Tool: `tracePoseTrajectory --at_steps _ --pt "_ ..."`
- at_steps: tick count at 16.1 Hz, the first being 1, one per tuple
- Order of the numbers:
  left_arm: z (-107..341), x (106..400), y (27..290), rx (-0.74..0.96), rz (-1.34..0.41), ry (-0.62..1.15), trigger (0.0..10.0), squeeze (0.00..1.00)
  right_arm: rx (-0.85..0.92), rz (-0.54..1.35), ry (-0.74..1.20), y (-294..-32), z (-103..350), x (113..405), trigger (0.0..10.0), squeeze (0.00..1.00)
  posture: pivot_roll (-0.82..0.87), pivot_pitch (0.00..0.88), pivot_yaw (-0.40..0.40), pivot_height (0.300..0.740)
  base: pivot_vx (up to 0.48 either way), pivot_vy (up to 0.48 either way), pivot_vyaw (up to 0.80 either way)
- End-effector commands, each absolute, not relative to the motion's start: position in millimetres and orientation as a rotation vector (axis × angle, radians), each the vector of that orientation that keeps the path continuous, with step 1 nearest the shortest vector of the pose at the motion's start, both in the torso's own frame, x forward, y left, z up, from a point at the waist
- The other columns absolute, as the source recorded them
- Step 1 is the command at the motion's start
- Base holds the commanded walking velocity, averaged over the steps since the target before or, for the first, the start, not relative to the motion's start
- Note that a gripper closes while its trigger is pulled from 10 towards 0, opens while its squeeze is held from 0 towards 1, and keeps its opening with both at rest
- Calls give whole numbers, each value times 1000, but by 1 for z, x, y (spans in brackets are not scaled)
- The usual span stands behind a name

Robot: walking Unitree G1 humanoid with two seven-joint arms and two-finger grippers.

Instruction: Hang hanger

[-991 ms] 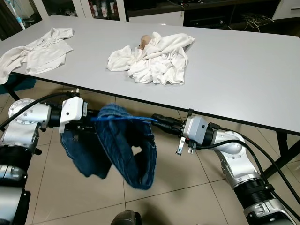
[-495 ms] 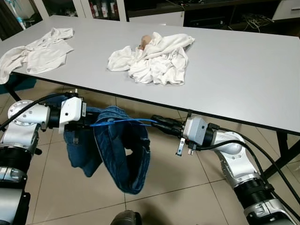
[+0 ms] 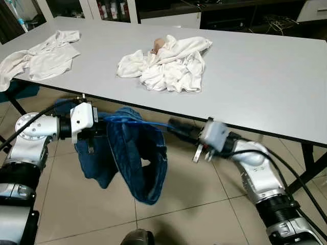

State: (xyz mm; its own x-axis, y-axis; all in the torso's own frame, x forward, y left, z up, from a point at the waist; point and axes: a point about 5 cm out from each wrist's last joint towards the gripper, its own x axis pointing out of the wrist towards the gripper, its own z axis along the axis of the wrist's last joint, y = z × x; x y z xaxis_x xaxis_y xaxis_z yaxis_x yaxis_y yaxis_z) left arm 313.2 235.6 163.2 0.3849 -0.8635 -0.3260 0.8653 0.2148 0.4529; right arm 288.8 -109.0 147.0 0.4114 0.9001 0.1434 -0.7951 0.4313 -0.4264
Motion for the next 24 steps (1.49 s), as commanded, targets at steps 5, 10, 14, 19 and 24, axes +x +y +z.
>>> tracePoseTrajectory --at_steps 5,10,14,19,24 --pt "159 316 240 617 -1132 14 0 0 -297 1066 -401 -111 162 293 10000 0 2 0 90 740 0 0 0" --pt "160 317 251 558 -997 -31 0 0 -30 807 -311 -156 173 314 10000 0 6 0 95 740 0 0 0" --pt "163 318 253 525 -902 -99 0 0 184 608 -83 -186 143 317 10000 0 -6 0 97 740 0 0 0" --pt "170 325 245 533 -836 -189 0 0 346 718 275 -146 94 297 10000 1000 -9 0 98 740 0 0 0" --pt "174 327 236 533 -832 -233 0 0 190 699 414 -112 73 306 10000 1000 1 0 89 740 0 0 0"
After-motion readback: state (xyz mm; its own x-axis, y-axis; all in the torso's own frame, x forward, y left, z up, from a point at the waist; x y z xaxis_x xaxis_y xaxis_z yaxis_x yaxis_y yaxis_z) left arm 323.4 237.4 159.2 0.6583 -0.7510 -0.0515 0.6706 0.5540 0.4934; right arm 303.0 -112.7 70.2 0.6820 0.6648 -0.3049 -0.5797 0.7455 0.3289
